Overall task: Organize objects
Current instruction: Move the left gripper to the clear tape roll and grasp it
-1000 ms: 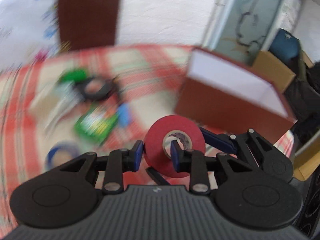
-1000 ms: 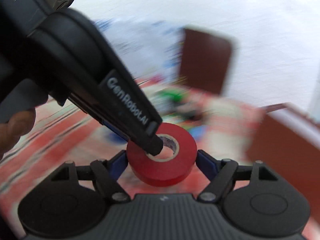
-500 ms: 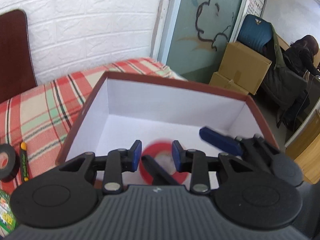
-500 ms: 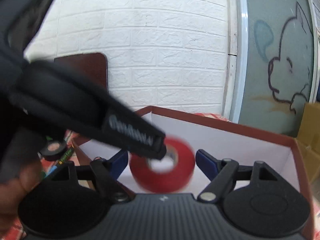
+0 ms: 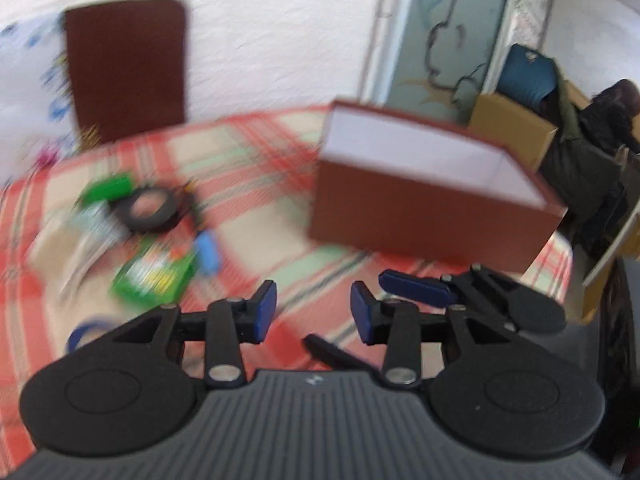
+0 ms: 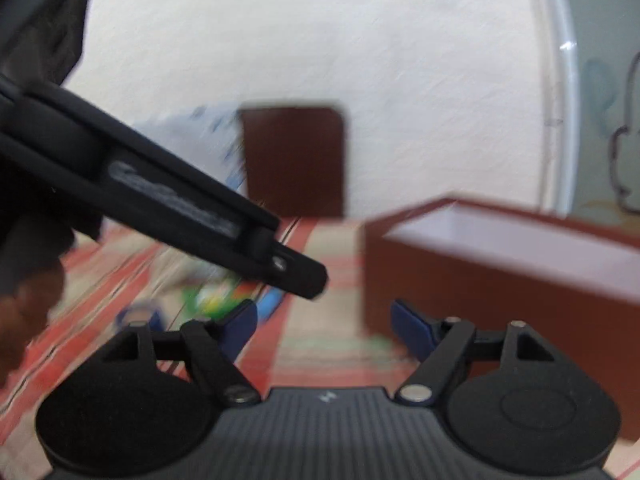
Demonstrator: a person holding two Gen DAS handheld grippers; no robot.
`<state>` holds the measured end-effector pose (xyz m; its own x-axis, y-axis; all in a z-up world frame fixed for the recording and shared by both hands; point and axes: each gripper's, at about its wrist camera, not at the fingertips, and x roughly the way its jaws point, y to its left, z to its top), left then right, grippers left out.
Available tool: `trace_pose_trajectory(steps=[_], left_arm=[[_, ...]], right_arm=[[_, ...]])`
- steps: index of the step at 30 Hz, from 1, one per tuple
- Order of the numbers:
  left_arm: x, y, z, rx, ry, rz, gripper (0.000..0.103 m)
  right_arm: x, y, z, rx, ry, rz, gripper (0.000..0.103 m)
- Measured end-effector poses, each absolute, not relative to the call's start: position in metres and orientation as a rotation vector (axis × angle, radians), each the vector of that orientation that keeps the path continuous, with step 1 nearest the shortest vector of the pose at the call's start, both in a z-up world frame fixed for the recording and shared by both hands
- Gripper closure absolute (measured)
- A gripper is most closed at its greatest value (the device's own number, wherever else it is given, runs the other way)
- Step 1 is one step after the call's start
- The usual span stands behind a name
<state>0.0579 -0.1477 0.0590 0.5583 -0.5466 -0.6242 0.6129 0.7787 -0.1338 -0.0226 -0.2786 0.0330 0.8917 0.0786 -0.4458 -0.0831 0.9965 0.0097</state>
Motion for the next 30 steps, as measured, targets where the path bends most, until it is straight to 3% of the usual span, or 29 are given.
trace_pose_trajectory(steps=[2,8,11,14,23,27,29,30], left_arm=[[0.058,-0.119,0.041,0.088,0.768,-0.62,0.06],[0.058,-0.031,0.019,-0.04,0.851,-0.415,0.06],[0.058,0.018,0.036,-0.099,0.776,-0.308,0.059],[0.067,0.073,0.061,-0.171,0.654,-0.137,0.05],[0.142,0.184,0.113,-0.303,0.425,0.131,0.05],[0.187,0.202,0.086,-0.337,0.548,0.121,0.053],[0.193,0.198,0.061,-0.341,0.648,0.088,0.063],[0.188,0.198,0.054,-0.336,0.667,0.066,0.064]], right_arm=[[-0.015,-0.26,0.022,-0.044,0.558,0.157,0.04],[-0.008,-0.202,0.007,-0.131,0.644,0.303,0.042],[0.0,-0.173,0.019,-0.154,0.623,0.39,0.042],[0.02,-0.134,0.026,-0.185,0.592,0.458,0.042],[0.123,-0.013,0.071,-0.087,0.493,0.619,0.041],[0.172,0.007,0.076,0.024,0.538,0.57,0.041],[0.186,0.013,0.071,0.036,0.574,0.553,0.041],[0.189,0.015,0.066,0.029,0.593,0.555,0.041]])
